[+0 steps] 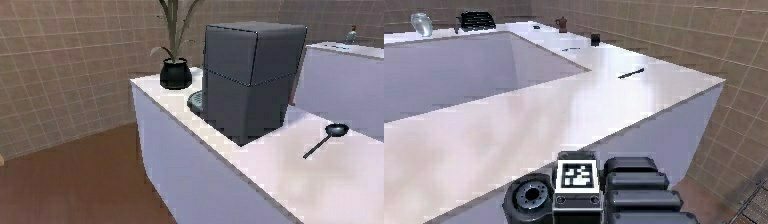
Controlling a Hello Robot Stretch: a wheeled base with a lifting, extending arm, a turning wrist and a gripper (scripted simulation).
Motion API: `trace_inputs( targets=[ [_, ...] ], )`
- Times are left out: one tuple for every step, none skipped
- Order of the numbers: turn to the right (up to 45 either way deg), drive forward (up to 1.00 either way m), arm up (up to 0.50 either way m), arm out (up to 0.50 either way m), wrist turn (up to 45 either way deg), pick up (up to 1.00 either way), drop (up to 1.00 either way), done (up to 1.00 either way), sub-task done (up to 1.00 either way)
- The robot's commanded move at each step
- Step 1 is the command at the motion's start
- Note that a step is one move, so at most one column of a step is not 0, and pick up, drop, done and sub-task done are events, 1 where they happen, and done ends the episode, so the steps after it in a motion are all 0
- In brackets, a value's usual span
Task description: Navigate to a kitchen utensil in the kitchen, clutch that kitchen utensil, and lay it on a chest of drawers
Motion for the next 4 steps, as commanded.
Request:
trace_inputs(
  targets=[
    [-45.0,0.0,0.0,0.0,0.0,0.0,0.0,0.0,0.0],
    [-45.0,0.0,0.0,0.0,0.0,0.0,0.0,0.0,0.0],
    [-27.0,0.0,0.0,0.0,0.0,0.0,0.0,0.0,0.0],
    [0.0,0.05,0.0,0.0,0.0,0.0,0.0,0.0,0.0]
  ],
)
